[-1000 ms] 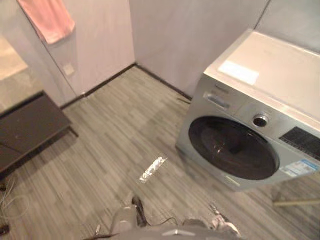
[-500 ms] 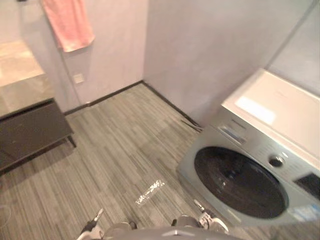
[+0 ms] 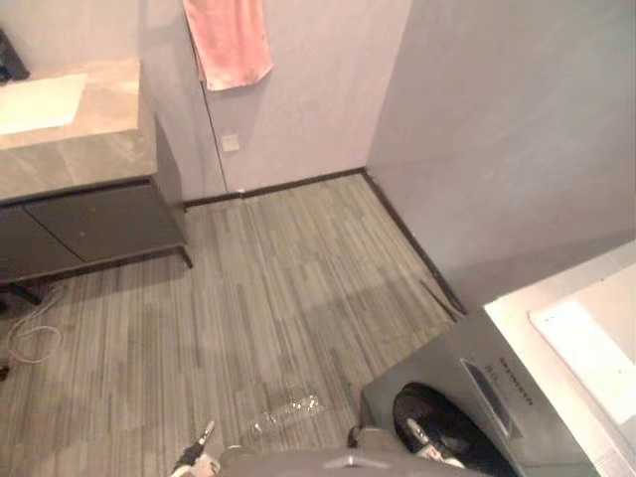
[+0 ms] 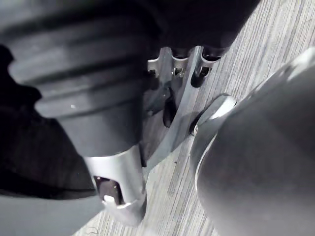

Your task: Pick up the laundry basket with both hands and put the clothes into the washing machine.

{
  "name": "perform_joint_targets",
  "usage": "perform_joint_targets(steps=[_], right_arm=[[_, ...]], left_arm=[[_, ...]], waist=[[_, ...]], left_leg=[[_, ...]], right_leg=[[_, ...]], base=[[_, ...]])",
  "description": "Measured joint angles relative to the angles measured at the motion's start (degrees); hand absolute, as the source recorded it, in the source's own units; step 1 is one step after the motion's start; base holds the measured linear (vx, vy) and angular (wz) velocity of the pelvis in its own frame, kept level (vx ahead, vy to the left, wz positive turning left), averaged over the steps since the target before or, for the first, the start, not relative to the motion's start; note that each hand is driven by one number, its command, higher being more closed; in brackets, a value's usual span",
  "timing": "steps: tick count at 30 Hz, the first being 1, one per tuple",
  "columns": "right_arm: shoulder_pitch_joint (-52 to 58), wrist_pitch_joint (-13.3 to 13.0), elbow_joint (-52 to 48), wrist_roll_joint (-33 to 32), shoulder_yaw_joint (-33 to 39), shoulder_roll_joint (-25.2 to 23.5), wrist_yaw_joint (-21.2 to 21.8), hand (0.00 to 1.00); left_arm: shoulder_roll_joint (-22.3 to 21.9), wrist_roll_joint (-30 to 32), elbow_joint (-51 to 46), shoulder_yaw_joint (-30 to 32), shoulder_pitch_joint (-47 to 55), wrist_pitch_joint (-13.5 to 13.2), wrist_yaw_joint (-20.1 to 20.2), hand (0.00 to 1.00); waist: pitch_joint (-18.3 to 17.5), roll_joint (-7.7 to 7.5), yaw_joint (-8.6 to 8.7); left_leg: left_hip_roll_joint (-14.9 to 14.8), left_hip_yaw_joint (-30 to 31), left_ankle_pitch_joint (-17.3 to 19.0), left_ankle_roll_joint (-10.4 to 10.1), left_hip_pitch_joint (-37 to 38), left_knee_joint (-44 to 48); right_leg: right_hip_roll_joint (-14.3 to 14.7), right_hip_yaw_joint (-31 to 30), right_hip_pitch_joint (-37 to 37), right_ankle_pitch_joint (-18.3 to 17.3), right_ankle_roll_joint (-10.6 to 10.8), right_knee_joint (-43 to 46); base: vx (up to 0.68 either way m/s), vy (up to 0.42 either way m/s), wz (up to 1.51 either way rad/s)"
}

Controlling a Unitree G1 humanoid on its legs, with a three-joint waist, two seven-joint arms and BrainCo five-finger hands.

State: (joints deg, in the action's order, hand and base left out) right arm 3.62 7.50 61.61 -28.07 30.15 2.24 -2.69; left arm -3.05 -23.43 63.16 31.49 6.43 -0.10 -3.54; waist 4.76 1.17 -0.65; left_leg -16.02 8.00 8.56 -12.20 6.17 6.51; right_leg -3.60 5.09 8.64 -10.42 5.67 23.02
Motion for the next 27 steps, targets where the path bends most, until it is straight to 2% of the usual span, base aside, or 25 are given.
perform_joint_targets(steps=[1, 2, 3, 5, 6, 7, 9, 11, 12, 13, 15, 17, 21, 26, 27], right_arm=[[-0.11, 1.60, 0.24, -0.84, 0.11, 0.48, 0.52, 0.00], [-0.48, 4.06, 0.24, -1.26, 0.14, 1.22, 1.18, 0.00], [-0.46, 4.96, 0.24, -1.41, 0.22, 1.57, 1.31, 0.00], [-0.35, 5.12, 0.35, -1.44, 0.37, 1.67, 1.16, 0.00], [-0.32, 4.53, 0.27, -1.44, 0.42, 1.30, 0.75, 0.00], [-0.09, 3.64, 0.14, -1.43, 0.43, 0.98, 0.57, 0.00], [0.36, 2.52, 0.11, -1.40, 1.02, 0.42, 0.38, 0.00], [0.92, -0.69, -0.18, -0.83, 1.75, -0.68, -0.49, 0.00], [1.11, -3.27, -0.47, -0.67, 2.19, -1.62, -1.27, 0.00], [1.83, -4.35, -0.34, -0.66, 2.75, -2.04, -1.60, 0.00], [1.84, -4.77, 0.14, -0.66, 4.05, -2.70, -1.61, 0.00], [2.70, -4.86, 0.30, -0.67, 6.17, -3.99, -1.64, 0.00], [2.83, -4.69, 2.46, -0.31, 8.31, -4.10, -1.67, 0.00], [2.58, -4.47, 3.02, 1.52, 8.31, -3.82, -1.65, 0.00], [2.20, -4.47, 3.20, 1.55, 8.32, -3.74, -1.62, 0.00]], left_arm=[[-0.12, -0.05, -0.08, -0.01, 0.02, 0.00, -0.03, 0.00], [-0.32, -0.08, -0.07, -0.41, 0.18, 0.04, -0.04, 0.00], [-0.36, -0.30, -0.21, -1.55, 0.51, 0.04, -0.09, 0.00], [-0.20, -1.26, -1.40, -3.49, 0.90, 0.03, -0.21, 0.00], [0.14, -1.38, -2.49, -4.51, 0.89, -0.02, -0.61, 0.00], [0.34, -1.77, -3.51, -5.43, 0.85, -0.02, -1.15, 0.00], [0.94, -2.40, -4.07, -7.22, 0.92, -0.07, -1.23, 0.00], [2.18, -2.31, -4.01, -9.34, 0.91, -0.10, -1.25, 0.00], [2.62, -2.26, -3.85, -9.99, 0.25, -0.04, -1.21, 0.00], [3.04, -2.38, -3.67, -10.05, 0.66, -0.16, -1.22, 0.00], [4.14, -1.90, -2.73, -10.33, 1.09, -0.12, -1.18, 0.00], [5.44, -0.50, -0.47, -10.22, 1.08, 0.07, -1.20, 0.00], [6.59, 0.12, 1.18, -10.45, 0.86, 0.25, -1.08, 0.00], [8.02, 1.20, 2.83, -12.85, 0.95, 0.38, -1.08, 0.00], [8.23, 1.20, 2.89, -13.42, 0.96, 0.38, -1.09, 0.00]], waist=[[0.11, -0.13, 0.36], [-0.26, 0.59, 0.71], [-0.52, 0.95, 0.86], [-0.52, 0.96, 0.68], [-0.28, 0.59, 0.88], [-0.09, 0.35, 0.97], [0.20, -0.07, 0.63], [-0.09, -0.62, 0.75], [0.23, -1.12, 0.92], [0.23, -1.71, 0.39], [-0.48, -2.61, 0.68], [-1.25, -3.60, 1.80], [-1.26, -4.01, 2.87], [-1.32, -4.07, 3.00], [-1.32, -4.09, 2.93]], left_leg=[[-0.27, -0.25, -0.62, -0.06, -0.15, 0.05], [-0.58, -0.39, -1.51, -0.36, -0.80, 0.49], [-0.62, -0.28, -1.82, -0.56, -1.74, 1.58], [-0.29, -0.27, -1.80, -0.53, -3.95, 4.94], [0.56, -0.46, -1.41, 0.19, -7.71, 10.97], [0.67, -3.27, -1.05, 1.38, -11.17, 16.75], [0.38, -7.64, -1.22, 2.53, -12.27, 18.39], [0.61, -14.18, -1.16, 3.08, -10.04, 13.48], [0.80, -17.48, -0.04, 4.69, -10.59, 13.40], [2.06, -17.82, -0.76, 5.27, -10.32, 11.79], [4.61, -18.69, -3.06, 7.03, -8.98, 6.56], [7.80, -18.71, -7.14, 6.79, -5.95, -2.92], [10.27, -17.83, -11.34, 7.27, -3.71, -11.39], [11.08, -17.54, -11.74, 7.14, -2.27, -11.40], [11.05, -17.56, -11.72, 6.73, -2.05, -11.39]], right_leg=[[0.06, 0.54, -0.28, -0.17, -0.28, -0.17], [0.46, 1.29, -0.61, -0.33, -0.60, -0.56], [0.49, 1.87, -0.97, -0.46, -0.80, -1.14], [0.42, 2.49, -1.83, -0.43, -1.02, -2.31], [-0.28, 3.69, -2.63, -0.14, -0.99, -3.15], [-0.69, 4.86, -3.56, 0.23, -1.00, -3.51], [-1.45, 6.18, -4.81, 0.43, -0.84, -3.42], [-3.59, 8.08, -5.02, 0.44, -0.45, -3.67], [-4.69, 9.12, -4.93, 0.75, 0.00, -3.65], [-5.17, 8.77, -4.99, 0.74, 0.28, -3.93], [-5.90, 6.52, -5.08, 0.76, 0.78, -5.81], [-6.30, 4.12, -6.27, 1.82, 0.28, -10.42], [-6.45, 3.20, -7.67, 3.77, -0.32, -15.98], [-6.42, 1.13, -9.73, 6.30, -0.47, -17.66], [-6.30, 0.73, -10.02, 7.01, 0.36, -18.09]], base=[[0.09, -0.298, 0.28], [0.06, -0.233, 0.29], [0.04, -0.182, 0.27], [-0.02, -0.102, 0.35], [-0.07, -0.076, 0.65], [-0.08, -0.046, 0.68], [-0.11, 0.003, 0.57], [-0.15, 0.097, 0.69], [-0.17, 0.156, 0.53], [-0.18, 0.144, 0.35], [-0.10, 0.083, 0.16], [-0.04, 0.122, 0.29], [0.01, 0.117, 0.23], [0.08, 0.047, 0.04], [0.10, 0.001, 0.01]])
